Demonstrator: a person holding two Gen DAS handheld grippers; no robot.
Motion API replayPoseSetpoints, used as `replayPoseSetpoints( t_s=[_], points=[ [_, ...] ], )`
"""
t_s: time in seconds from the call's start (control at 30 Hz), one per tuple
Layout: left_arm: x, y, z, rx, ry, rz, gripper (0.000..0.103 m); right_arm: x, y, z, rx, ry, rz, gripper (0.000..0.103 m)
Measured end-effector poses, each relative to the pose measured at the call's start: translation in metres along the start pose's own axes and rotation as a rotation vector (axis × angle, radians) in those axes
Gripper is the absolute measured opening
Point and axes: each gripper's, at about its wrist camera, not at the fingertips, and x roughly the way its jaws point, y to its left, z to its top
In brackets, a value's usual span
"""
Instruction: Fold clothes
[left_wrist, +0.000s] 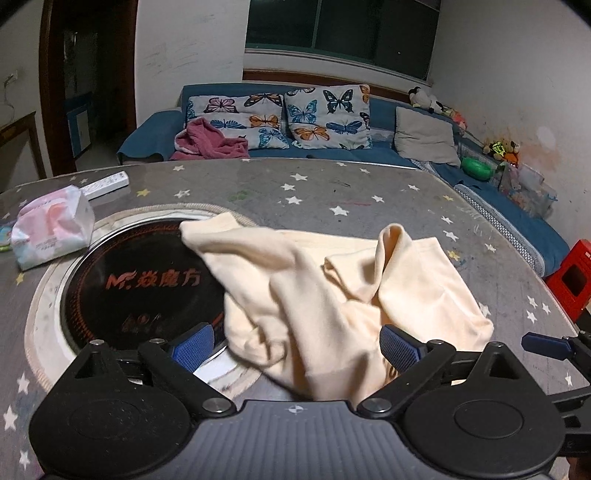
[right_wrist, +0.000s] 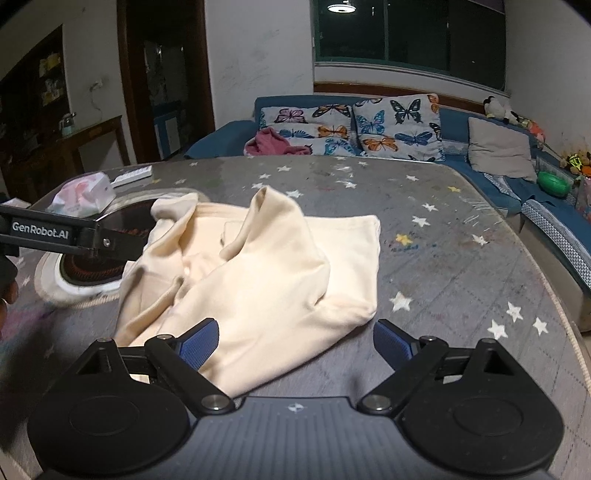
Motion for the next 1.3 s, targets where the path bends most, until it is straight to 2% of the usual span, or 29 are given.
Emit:
replayPoseSetpoints(
  t_s=[0.27, 0.47, 0.67, 0.7, 0.97, 1.17, 1.3],
  points=[
    [-0.016, 0.009, -0.023, -0.002, 0.020, 0.018, 0.098, -0.009, 0.008, -0.010, -0.012, 0.010, 0.011, 0.090],
    [-0.013, 0.010, -0.011, -0.018, 0.012, 0.001, 0.097, -0.005, 0.009, 0.001, -0.023, 0.011, 0.011, 0.084],
    [0.007, -0.003, 0.009, 0.016, 0.007, -0.008, 0.092, 0.012, 0.004, 0.020, -0.039, 0.019, 0.008, 0.076],
    [0.011, -0.005, 0.013, 0.024, 0.010, -0.009, 0.090, 0.015, 0.003, 0.023, -0.040, 0.021, 0.010, 0.073],
    [0.050, -0.013, 0.030, 0.060, 0.056, -0.009, 0.079, 0.051, -0.003, 0.057, -0.045, 0.034, 0.049, 0.066],
    [0.069, -0.006, 0.033, 0.048, 0.098, -0.018, 0.057, 0.087, -0.002, 0.085, -0.051, 0.043, 0.085, 0.066],
    [0.078, -0.001, 0.033, 0.041, 0.118, -0.027, 0.049, 0.113, 0.001, 0.096, -0.053, 0.053, 0.106, 0.066]
  ],
)
